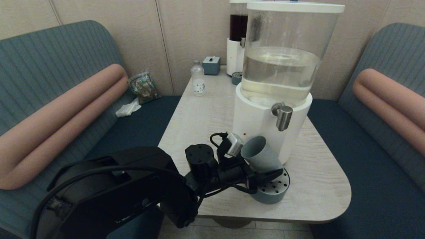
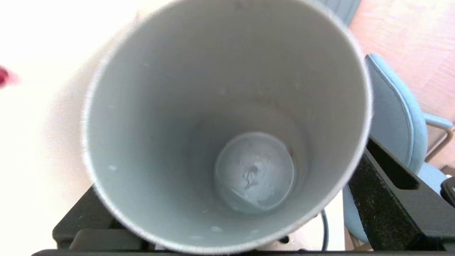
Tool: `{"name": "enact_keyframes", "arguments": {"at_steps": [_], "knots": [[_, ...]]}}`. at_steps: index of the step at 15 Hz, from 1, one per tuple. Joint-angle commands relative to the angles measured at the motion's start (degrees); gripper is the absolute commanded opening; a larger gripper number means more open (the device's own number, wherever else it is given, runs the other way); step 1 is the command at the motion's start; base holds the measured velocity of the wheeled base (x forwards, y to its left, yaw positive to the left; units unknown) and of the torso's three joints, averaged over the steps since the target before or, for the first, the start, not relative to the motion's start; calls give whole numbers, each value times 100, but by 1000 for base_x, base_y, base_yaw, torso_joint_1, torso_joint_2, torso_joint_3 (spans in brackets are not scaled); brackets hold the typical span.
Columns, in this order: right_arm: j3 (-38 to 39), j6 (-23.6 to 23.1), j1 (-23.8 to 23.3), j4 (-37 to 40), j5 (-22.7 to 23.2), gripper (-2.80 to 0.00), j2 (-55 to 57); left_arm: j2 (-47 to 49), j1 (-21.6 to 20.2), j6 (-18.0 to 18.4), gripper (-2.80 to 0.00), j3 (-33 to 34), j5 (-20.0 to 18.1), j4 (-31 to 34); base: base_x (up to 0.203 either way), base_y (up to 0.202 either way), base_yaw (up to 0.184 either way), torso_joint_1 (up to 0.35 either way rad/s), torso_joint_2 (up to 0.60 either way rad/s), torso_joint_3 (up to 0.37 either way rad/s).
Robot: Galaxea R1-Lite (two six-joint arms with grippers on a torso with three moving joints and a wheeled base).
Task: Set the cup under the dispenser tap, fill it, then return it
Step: Place it under the water dispenser
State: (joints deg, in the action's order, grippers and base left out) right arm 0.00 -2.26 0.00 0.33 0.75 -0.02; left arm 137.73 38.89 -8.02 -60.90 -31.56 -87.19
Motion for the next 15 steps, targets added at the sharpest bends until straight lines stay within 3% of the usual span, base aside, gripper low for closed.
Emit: {"name": "enact_keyframes", "arguments": {"at_steps": [1, 15], "knots": [[0, -3, 0, 2, 5, -280, -24, -92, 22, -6, 0, 8, -25, -48, 0, 0, 0, 0, 0, 0], [0, -3, 0, 2, 13, -280, -6, -44, 365, -6, 0, -273, -17, -48, 0, 0, 0, 0, 0, 0]]}}
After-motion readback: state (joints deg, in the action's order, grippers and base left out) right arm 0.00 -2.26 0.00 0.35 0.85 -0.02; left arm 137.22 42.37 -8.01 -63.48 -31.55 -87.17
